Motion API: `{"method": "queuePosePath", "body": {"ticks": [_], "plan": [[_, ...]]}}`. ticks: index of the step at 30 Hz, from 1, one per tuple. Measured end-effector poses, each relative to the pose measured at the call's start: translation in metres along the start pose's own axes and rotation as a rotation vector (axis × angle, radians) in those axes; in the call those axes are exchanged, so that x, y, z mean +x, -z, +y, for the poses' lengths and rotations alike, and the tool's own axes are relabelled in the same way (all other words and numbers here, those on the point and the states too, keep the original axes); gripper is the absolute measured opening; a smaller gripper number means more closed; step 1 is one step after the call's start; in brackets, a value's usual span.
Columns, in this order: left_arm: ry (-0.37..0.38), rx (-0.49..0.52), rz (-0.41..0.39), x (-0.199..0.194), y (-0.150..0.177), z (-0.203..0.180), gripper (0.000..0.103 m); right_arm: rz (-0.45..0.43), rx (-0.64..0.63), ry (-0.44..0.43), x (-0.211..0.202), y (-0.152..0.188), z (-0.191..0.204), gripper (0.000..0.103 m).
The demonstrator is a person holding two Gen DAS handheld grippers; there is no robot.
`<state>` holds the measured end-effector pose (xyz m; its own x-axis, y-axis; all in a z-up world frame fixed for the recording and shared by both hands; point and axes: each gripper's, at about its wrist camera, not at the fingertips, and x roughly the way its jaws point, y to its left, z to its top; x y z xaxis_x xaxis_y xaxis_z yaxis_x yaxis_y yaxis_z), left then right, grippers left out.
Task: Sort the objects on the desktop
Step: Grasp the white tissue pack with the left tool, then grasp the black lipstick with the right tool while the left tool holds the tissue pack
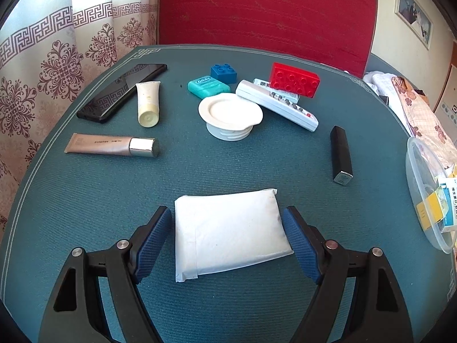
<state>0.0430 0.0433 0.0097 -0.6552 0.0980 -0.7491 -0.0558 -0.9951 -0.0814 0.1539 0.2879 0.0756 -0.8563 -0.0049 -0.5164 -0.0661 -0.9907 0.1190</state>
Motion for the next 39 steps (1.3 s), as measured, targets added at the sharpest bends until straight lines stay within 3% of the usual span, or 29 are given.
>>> {"method": "queuePosePath", "body": {"ticks": [18,25,28,33,39], "plan": [[-0.004,0.061,0.016,0.004,0.002,-0.005,0.087,0.077,-0.072,-0.061,0.031,0.001,0.045,0.102],[0.026,0.068,0.012,0.005,0.000,-0.001,0.087,0.135,-0.087,-0.101,0.051,0.003,0.061,0.102],[0.045,0.070,0.013,0.005,-0.001,-0.001,0.091,0.155,-0.095,-0.113,0.061,0.003,0.067,0.102],[0.014,0.109,0.022,0.009,-0.001,-0.010,0.096,0.186,-0.115,-0.122,0.082,-0.001,0.078,0.102],[0.016,0.111,0.023,0.009,-0.001,-0.009,0.096,0.249,-0.128,-0.101,0.114,-0.003,0.084,0.087]]}}
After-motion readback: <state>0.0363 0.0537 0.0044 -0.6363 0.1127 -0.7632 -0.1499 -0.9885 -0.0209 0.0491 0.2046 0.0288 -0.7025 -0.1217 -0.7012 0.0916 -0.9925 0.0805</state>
